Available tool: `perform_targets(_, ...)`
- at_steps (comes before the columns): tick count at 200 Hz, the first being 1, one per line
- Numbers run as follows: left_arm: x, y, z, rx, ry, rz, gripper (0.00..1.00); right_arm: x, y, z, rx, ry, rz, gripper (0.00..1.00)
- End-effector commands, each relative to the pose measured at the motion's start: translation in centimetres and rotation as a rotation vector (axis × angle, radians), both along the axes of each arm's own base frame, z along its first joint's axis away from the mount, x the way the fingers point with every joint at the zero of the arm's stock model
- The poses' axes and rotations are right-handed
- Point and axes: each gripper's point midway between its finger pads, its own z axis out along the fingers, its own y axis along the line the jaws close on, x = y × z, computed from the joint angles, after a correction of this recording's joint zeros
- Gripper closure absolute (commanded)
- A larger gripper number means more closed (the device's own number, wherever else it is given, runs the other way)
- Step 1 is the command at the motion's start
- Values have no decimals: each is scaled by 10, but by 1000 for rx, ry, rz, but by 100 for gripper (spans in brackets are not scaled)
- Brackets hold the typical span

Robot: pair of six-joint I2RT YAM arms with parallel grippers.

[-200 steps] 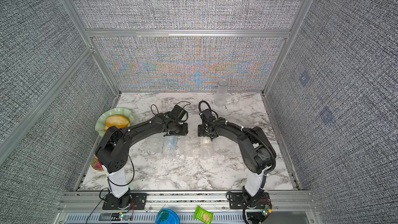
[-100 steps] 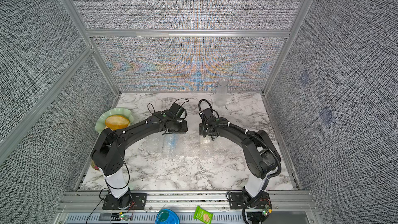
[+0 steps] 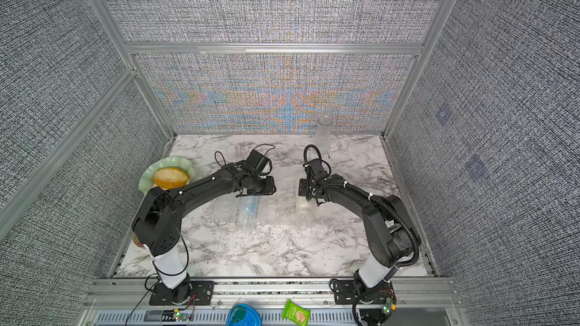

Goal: Unwrap the vase from the bubble wrap
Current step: Place the bubble wrap at the center of the board.

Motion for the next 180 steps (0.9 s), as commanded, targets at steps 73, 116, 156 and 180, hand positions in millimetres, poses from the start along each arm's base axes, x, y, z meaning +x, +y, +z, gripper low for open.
perform_targets(73,1,-29,31,-156,-13,-32,58,-30,-23,-13,42,48,-35,33)
perform_targets(116,1,-37,28,-184,-2,-31,58,-30,-20,-3,49,36,-9,31)
perform_targets(156,2,-37,23,-186,-2,-13,58,-30,-18,14,-90,45,11,24)
perform_targets(180,6,-31,23,-171,-12,15,58,-35,-14,16,-179,65,3,23)
